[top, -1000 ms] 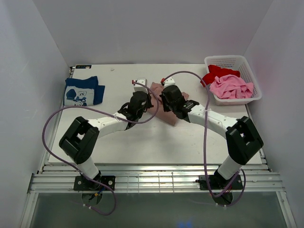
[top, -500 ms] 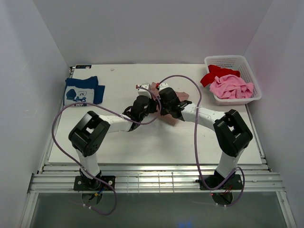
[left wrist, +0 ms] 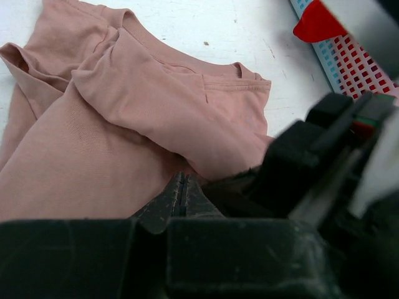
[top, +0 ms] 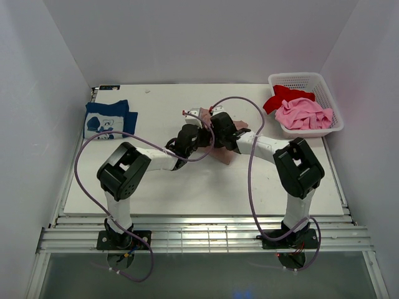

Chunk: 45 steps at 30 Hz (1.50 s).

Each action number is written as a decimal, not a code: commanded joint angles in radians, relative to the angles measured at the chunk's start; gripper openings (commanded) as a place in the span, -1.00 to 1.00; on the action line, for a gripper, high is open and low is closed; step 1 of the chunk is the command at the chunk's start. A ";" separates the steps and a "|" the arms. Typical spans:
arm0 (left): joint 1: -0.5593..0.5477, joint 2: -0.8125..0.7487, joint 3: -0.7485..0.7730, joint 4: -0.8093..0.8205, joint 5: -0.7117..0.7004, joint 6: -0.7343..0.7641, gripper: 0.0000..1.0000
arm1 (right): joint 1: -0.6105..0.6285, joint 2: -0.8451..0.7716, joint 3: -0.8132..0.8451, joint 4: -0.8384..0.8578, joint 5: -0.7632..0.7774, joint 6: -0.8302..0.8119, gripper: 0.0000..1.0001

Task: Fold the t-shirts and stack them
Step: Fold the tshirt

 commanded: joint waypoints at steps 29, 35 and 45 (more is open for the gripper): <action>0.067 -0.043 0.126 -0.202 -0.094 0.147 -0.81 | -0.130 -0.144 0.051 -0.072 0.136 -0.051 -0.46; 0.213 0.015 0.254 -0.293 0.039 0.138 0.07 | -0.130 -0.184 -0.047 -0.125 0.063 0.055 0.02; 0.331 0.133 0.363 -0.413 0.329 0.121 0.60 | -0.130 -0.100 -0.095 -0.118 -0.066 0.161 0.34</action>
